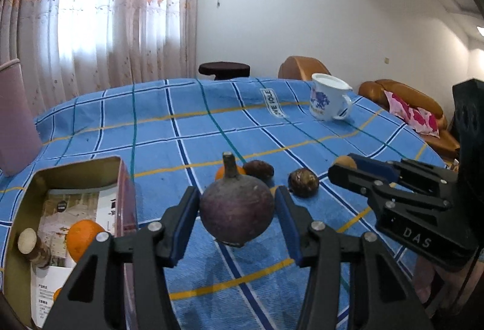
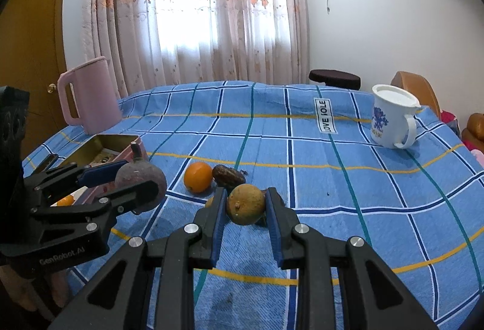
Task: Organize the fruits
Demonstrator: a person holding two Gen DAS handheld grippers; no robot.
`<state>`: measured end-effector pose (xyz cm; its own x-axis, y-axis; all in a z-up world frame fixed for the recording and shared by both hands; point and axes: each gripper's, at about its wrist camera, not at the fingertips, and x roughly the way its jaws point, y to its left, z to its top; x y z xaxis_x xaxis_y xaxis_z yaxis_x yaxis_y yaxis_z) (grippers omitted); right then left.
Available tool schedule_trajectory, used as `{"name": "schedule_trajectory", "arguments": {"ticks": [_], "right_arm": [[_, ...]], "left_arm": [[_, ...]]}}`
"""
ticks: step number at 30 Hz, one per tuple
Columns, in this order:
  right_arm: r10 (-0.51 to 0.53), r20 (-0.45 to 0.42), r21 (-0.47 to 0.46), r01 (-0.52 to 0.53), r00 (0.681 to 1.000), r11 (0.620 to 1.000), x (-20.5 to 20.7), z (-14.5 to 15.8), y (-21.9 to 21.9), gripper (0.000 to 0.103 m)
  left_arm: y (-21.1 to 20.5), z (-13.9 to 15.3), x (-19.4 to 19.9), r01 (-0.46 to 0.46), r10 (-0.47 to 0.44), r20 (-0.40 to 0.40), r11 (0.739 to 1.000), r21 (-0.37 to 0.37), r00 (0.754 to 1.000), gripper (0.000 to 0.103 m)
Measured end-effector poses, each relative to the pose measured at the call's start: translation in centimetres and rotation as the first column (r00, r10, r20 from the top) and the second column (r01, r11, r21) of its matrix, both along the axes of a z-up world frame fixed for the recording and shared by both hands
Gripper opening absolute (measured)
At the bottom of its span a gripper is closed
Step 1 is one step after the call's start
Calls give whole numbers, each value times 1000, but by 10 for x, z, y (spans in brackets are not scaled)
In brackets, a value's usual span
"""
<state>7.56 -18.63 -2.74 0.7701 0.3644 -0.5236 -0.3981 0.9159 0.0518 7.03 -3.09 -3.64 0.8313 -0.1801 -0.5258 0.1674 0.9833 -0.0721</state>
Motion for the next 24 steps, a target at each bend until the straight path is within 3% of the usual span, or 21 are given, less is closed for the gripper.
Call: {"name": "schedule_trajectory", "arguments": {"ticks": [24], "right_arm": [[10, 164, 38, -16, 986, 999, -28, 14, -4, 28]], "left_arm": [[6, 15, -34, -75, 72, 190, 997, 10, 979, 53]]}}
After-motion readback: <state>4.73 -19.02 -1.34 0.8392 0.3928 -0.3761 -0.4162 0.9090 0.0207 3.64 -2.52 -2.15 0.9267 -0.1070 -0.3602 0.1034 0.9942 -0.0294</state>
